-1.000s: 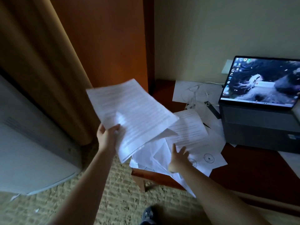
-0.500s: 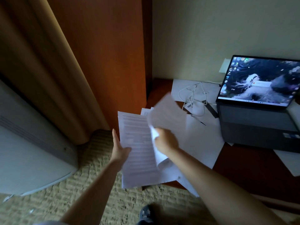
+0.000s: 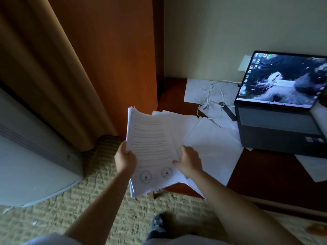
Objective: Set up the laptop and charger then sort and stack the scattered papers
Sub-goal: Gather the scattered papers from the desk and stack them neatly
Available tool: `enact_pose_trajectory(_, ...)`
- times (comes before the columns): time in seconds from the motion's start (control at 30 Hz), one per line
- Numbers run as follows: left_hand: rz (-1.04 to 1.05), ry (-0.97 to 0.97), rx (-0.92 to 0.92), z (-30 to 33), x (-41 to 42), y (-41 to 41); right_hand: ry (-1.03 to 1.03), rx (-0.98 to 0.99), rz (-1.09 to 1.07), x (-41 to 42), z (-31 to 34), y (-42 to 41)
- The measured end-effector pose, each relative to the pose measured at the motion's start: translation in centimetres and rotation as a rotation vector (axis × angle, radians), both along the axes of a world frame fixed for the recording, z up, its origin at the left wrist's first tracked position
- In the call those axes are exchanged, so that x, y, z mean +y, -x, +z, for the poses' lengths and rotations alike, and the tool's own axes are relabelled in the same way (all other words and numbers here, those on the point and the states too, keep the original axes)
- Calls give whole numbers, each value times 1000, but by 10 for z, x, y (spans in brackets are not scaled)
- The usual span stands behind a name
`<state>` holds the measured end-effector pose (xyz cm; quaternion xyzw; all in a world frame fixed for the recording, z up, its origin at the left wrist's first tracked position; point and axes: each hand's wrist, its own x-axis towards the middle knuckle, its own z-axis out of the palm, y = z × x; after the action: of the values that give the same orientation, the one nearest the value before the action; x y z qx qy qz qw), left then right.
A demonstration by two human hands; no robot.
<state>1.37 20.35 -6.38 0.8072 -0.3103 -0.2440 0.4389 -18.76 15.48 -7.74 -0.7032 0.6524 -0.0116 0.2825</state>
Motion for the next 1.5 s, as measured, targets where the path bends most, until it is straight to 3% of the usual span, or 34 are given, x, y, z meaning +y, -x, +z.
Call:
enact_pose_trajectory(0.1,114,65,-68,6,3,-7,-260,221,220,13,-11,18)
enact_pose_trajectory(0.2,116,72,-81,13,1,-7,-220,317,282,26,-19,21)
enact_pose_trajectory(0.43,48,80,-74,20,-5,-3,-247,32,192,3,8,42)
enact_pose_trajectory(0.63,24,68,-47,27,-9,-5,-331,94,251,8,5,59)
enact_pose_trajectory(0.7,45,79,-34,30,-7,-3,-213,87,197,9,2,59)
enact_pose_trajectory(0.83,237,165,14,40,-2,3,215,-32,-358,7,20,49)
enact_pose_trajectory(0.93,335,204,111,54,-1,13,339,-119,-514,2,36,36)
enact_pose_trajectory(1.0,276,192,112,57,2,18,465,-219,-596,-1,50,23)
enact_pose_trajectory(1.07,126,196,133,47,2,20,709,-344,-463,-1,59,9)
enact_pose_trajectory(1.17,-74,196,264,30,0,20,876,-494,29,6,61,-8)
enact_pose_trajectory(1.27,-189,121,378,19,1,21,601,-479,364,17,54,-12)
enact_pose_trajectory(1.33,-215,84,634,15,2,22,311,-393,416,24,43,-11)
enact_pose_trajectory(1.43,-103,-69,681,10,0,20,159,-275,429,28,28,-4)
enact_pose_trajectory(1.5,-26,-67,725,5,4,22,116,-137,477,28,21,1)
